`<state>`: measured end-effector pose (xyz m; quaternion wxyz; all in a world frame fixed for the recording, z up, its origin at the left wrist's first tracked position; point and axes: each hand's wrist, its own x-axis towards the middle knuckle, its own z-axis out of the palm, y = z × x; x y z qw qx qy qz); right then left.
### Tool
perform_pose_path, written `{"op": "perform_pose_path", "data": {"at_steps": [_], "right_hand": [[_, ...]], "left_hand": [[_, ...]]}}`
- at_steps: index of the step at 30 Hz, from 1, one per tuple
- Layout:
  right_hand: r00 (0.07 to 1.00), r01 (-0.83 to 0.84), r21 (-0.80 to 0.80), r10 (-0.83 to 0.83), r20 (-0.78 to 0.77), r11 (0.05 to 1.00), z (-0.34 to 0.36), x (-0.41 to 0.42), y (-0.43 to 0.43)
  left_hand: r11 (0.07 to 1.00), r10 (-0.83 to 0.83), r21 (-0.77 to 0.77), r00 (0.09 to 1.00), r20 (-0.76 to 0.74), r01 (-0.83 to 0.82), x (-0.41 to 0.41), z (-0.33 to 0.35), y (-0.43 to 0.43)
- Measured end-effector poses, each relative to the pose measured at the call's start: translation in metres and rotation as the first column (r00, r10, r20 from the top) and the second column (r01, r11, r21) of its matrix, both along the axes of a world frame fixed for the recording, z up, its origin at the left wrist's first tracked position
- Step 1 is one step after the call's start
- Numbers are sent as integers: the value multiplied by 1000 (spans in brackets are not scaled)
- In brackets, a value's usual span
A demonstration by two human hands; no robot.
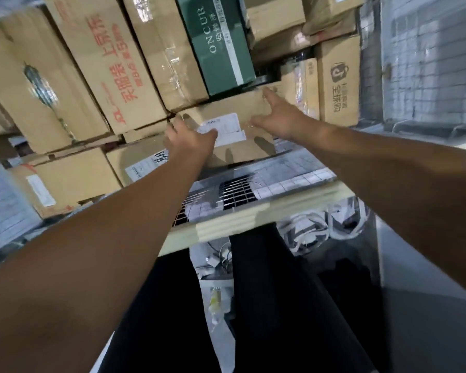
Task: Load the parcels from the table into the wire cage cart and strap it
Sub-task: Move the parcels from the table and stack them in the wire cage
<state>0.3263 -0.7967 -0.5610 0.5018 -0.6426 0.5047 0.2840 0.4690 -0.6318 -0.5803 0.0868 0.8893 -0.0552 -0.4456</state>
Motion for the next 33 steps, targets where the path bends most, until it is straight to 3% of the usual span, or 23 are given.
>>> {"op": "perform_pose_path", "data": {"at_steps": [4,8,14,16,21,28,33], "right_hand": [[999,35,-178,-29,39,983,75,-8,2],[980,201,-361,-190,65,911,161,-33,28],[838,520,-497,-529,137,695,275,-102,120],[749,617,-522,-643,160,589,304,-133,155],[437,777,-591,-862,257,218,358,-208,244],[49,727,-658,-941,336,-197,399,-319,379],[-246,613,-627,-870,427,-481,403,-380,477]], "left_hand": [[978,-166,-130,986,-23,162,5,45,9],[899,-303,-329,953,12,290,3,123,5],[596,-617,-528,766,181,605,-30,247,3],[475,-691,-586,691,213,656,-56,284,1],[134,-848,-686,441,294,715,-144,353,2],[-237,-950,-732,6,313,639,-305,401,46],[-417,-907,-724,-295,299,549,-410,419,107]]}}
